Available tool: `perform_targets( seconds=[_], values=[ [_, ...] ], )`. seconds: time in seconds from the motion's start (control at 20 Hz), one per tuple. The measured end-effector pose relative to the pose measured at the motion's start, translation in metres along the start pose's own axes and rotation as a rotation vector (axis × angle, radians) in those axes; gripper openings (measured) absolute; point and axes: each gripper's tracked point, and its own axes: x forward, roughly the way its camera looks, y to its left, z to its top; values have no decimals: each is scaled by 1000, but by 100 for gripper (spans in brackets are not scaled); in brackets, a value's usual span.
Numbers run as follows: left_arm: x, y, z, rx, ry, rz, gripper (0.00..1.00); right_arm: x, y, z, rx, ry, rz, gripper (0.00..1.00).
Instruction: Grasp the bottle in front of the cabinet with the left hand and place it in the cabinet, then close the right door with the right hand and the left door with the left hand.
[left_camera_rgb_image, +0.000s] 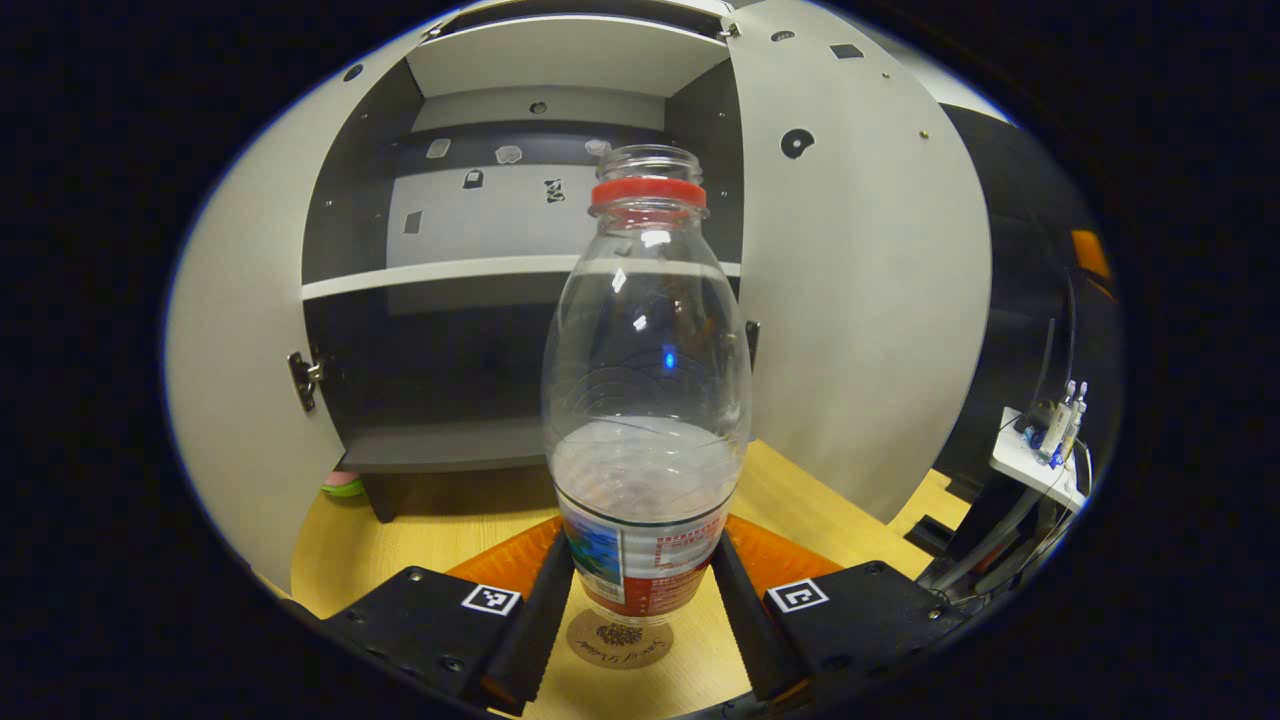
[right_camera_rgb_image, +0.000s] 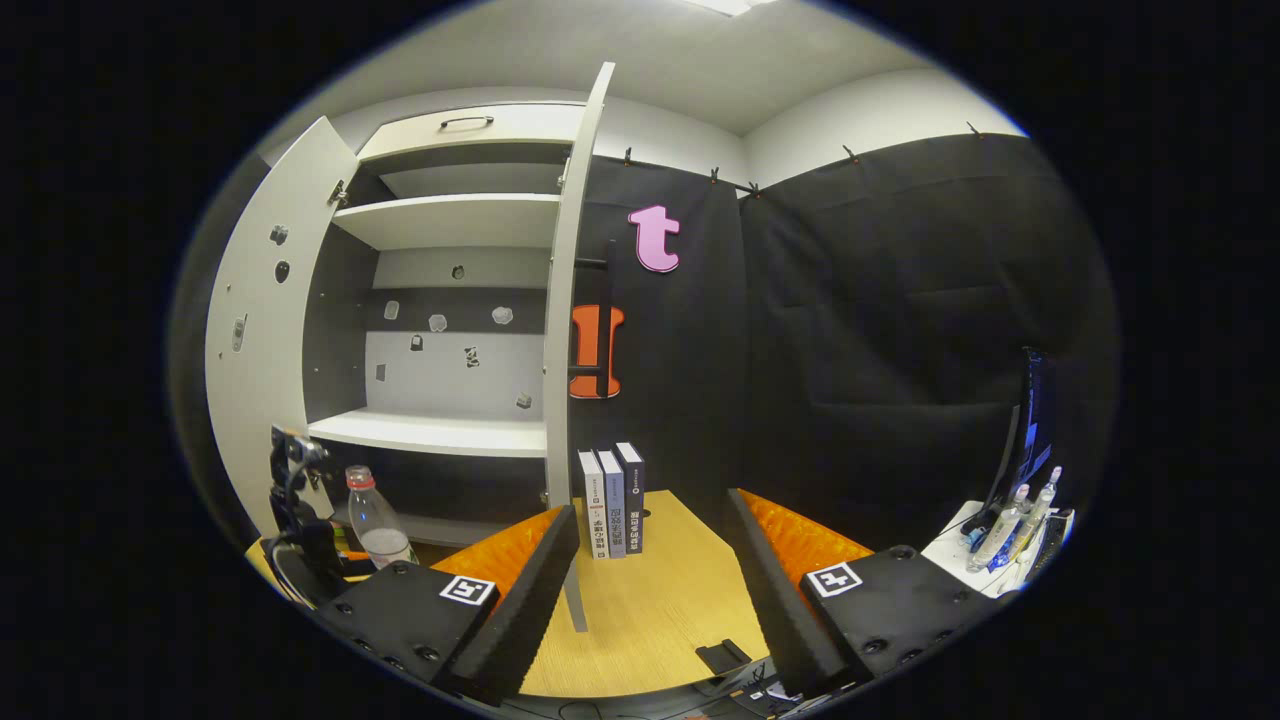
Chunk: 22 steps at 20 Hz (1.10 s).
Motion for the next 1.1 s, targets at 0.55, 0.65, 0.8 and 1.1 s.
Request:
perform_targets(
  seconds=[0.55,0.65,0.8,1.1],
  values=[
    [31,9,156,0,-126,79,75,21,-29,-4,35,13,12,97],
    [40,17,179,-21,-157,108,75,27,-38,-4,34,13,5,97],
    [67,29,208,-41,-173,128,75,30,-49,-8,33,26,-5,97],
    [114,55,238,-17,-161,169,75,34,-58,-22,48,66,-18,97]
  ],
)
